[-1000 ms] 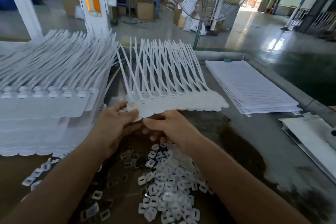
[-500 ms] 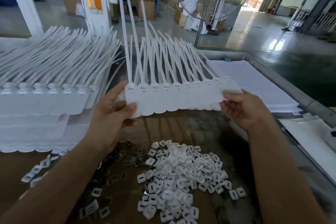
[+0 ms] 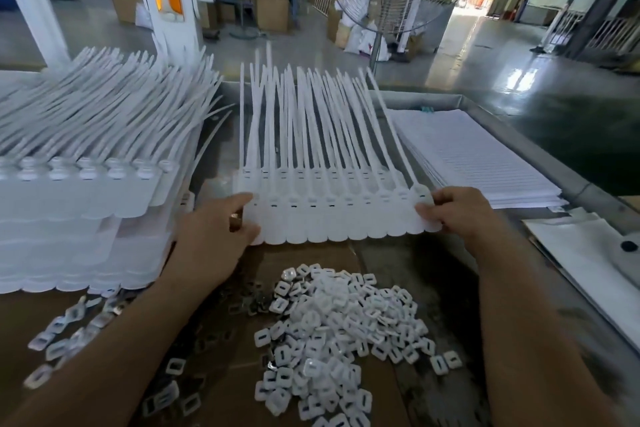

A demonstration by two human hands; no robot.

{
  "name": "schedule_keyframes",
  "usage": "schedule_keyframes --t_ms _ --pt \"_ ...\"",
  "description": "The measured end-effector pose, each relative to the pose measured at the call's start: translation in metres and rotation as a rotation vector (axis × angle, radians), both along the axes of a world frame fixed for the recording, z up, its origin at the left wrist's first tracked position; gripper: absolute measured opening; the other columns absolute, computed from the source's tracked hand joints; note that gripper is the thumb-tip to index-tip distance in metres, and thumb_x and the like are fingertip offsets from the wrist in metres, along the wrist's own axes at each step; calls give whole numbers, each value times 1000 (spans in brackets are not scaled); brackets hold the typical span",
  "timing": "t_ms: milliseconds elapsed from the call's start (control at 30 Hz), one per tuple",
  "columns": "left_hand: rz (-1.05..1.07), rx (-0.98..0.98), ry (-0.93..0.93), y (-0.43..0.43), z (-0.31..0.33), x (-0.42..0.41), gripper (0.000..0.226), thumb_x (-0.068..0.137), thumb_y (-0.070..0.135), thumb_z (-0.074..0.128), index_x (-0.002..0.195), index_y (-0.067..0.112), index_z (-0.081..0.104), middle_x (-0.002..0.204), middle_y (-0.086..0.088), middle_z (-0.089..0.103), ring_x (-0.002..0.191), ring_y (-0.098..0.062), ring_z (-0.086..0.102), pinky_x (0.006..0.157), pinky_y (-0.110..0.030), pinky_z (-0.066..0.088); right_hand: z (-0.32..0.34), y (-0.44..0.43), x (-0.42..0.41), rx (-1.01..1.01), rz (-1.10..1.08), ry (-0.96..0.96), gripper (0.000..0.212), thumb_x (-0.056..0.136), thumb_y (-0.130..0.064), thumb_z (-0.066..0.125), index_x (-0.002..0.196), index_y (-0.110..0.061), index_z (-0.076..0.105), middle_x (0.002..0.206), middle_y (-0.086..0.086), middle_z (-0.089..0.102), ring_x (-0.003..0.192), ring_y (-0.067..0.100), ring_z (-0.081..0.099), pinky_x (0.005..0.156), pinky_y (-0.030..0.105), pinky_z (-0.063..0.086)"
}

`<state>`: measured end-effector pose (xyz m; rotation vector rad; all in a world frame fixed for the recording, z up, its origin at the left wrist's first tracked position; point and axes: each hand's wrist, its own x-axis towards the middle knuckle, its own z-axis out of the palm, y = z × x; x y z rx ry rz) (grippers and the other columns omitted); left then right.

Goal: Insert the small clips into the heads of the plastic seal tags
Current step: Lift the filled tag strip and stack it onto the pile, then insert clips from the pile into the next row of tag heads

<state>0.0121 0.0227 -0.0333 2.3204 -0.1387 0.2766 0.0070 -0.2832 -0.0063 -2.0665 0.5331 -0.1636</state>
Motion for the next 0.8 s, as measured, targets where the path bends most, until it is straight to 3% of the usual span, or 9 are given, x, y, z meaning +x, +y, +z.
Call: schedule_keyframes --t_ms 100,200,267,333,400,500,533,667,800 --pt "-44 66 -14 0 2 -2 41 82 18 65 122 22 57 122 -4 57 92 -6 50 84 -15 32 -2 1 0 -54 -6 47 17 78 -11 72 93 -6 67 87 7 63 79 19 58 74 28 45" --pt "-93 162 -94 0 4 -3 32 83 13 63 115 16 63 124 0 54 101 -7 49 81 3 18 -2 2 -3 -29 -25 52 12 77 -10 73 86 -7 66 84 6 62 68 11 56 53 19 41" --pt "-143 183 -130 -1 5 -6 27 85 5 57 108 14 67 121 1 57 104 -6 47 82 7 15 -2 2 -3 -39 -24 46 16 76 -10 73 90 -6 66 80 3 61 66 9 54 44 14 40" --pt "-215 229 -145 -2 5 -7 34 85 -4 50 106 15 69 122 3 58 115 -9 45 92 -3 16 0 1 -3 -135 -24 30 25 75 -12 74 97 -5 65 82 1 59 72 13 54 54 11 43" --pt "-292 287 -139 -3 1 -8 42 84 -9 46 109 17 67 126 6 56 120 -9 42 94 -6 16 2 1 -2 -288 -40 9 32 76 -16 75 104 -7 64 90 0 58 85 15 53 75 22 41" --pt "-330 320 -130 -3 -2 -7 44 86 -7 45 114 20 64 128 8 54 121 -9 43 93 -6 17 11 9 -3 -288 -11 -140 17 78 -16 72 94 -14 67 79 -10 59 77 8 53 72 22 38" --pt "-329 326 -131 -3 -2 -7 44 86 -6 45 115 21 64 129 8 54 121 -9 43 94 -7 18 14 15 -4 -238 42 -182 9 78 -16 71 86 -18 67 76 -13 60 73 5 54 67 20 38" --pt "-336 359 -124 -4 -2 -6 44 87 -4 44 118 22 61 132 8 52 124 -10 42 102 -17 24 23 56 -10 -154 383 -213 17 80 -16 69 71 -29 64 66 -17 63 60 -9 56 52 7 40" --pt "-320 362 -115 -5 0 -6 42 88 -2 44 118 23 61 132 10 52 123 -9 43 101 -18 26 19 94 -17 -192 681 -140 14 80 -20 69 74 -33 65 69 -22 65 70 -8 60 60 3 42"
